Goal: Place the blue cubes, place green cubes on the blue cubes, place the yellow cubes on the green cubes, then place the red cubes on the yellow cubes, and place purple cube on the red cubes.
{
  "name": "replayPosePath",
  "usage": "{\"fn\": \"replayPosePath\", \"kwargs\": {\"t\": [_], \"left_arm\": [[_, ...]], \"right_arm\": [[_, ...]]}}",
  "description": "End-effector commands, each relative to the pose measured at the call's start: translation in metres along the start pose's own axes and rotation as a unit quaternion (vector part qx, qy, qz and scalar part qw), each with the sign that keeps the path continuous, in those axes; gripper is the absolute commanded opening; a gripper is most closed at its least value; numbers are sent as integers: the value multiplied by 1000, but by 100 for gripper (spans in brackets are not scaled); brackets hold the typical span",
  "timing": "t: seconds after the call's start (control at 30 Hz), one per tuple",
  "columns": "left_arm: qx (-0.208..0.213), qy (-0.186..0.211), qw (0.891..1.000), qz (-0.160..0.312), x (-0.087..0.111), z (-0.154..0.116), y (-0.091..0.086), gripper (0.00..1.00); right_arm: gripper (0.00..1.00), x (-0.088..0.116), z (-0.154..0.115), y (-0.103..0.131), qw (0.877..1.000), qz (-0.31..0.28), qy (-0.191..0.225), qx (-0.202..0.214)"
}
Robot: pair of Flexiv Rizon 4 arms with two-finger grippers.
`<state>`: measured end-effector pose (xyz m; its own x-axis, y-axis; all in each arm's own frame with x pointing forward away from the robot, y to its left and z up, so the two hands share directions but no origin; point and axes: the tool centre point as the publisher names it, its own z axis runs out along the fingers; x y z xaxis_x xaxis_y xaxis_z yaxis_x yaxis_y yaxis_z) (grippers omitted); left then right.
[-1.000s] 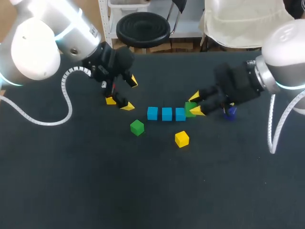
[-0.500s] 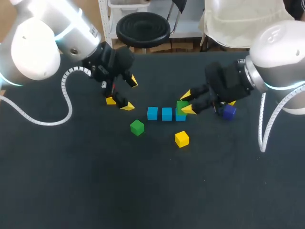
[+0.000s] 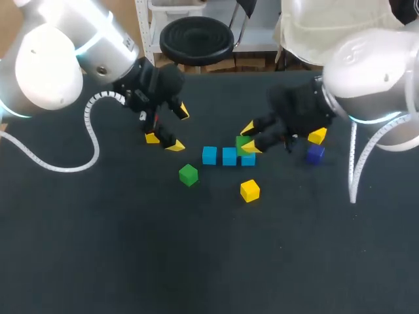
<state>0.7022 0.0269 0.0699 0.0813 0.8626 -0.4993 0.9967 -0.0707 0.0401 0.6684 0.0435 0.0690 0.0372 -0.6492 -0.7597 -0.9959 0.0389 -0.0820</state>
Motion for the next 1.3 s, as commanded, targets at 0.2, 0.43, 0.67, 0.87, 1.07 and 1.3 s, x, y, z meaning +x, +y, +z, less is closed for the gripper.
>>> {"fn": "replayPosePath", "kwargs": {"t": [0.2, 0.43, 0.67, 0.87, 1.07, 1.3], "left_arm": [[0, -2, 1000, 2, 1, 0, 0, 100], [0, -2, 1000, 2, 1, 0, 0, 100], [0, -2, 1000, 2, 1, 0, 0, 100], [0, -2, 1000, 2, 1, 0, 0, 100], [0, -2, 1000, 2, 1, 0, 0, 100], [0, -2, 1000, 2, 1, 0, 0, 100]], "right_arm": [[0, 11, 12, -5, 1000, 12, 6, -3], [0, 17, 15, -6, 1000, 17, 7, 0], [0, 19, 20, -8, 999, 30, 19, -4], [0, 18, 22, -9, 999, 32, 26, -3], [0, 21, 22, -10, 999, 36, 28, 0], [0, 23, 23, -12, 999, 37, 29, 4]]}}
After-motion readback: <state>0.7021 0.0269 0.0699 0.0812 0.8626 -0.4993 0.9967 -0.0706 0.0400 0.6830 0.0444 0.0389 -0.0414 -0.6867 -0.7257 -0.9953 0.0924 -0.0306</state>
